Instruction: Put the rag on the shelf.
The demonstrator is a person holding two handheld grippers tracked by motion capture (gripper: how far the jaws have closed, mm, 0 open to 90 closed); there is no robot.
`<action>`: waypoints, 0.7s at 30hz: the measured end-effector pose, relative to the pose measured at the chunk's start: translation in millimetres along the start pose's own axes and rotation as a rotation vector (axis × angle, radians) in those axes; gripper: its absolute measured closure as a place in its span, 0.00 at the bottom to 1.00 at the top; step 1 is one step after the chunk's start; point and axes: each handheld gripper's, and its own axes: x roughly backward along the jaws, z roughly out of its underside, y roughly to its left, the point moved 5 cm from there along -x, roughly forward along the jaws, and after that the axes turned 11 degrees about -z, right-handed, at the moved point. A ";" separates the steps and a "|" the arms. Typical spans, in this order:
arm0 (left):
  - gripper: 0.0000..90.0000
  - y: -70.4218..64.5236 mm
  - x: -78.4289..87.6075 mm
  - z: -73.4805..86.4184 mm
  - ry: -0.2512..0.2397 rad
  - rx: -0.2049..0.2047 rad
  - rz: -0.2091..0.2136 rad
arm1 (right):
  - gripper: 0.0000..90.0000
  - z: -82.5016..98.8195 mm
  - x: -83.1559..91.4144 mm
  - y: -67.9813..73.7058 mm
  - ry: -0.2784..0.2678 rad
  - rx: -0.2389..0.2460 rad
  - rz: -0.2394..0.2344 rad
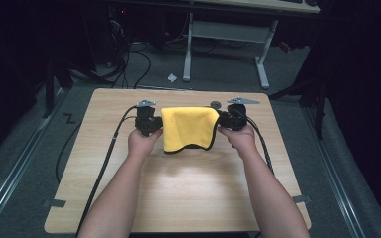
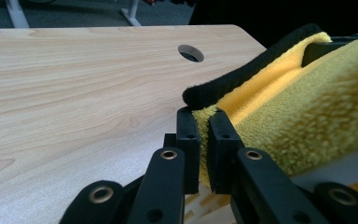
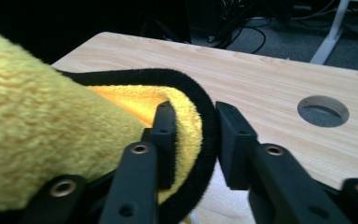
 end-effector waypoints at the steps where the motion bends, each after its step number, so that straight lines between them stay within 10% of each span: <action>1: 0.94 -0.4 0.2 0.4 0.001 -0.003 0.001 | 0.76 0.3 0.4 -0.6 0.002 -0.005 0.002; 21: 0.93 -3.0 1.1 -1.1 -0.002 0.002 0.001 | 0.62 -8.9 13.8 -1.2 -0.010 0.037 0.065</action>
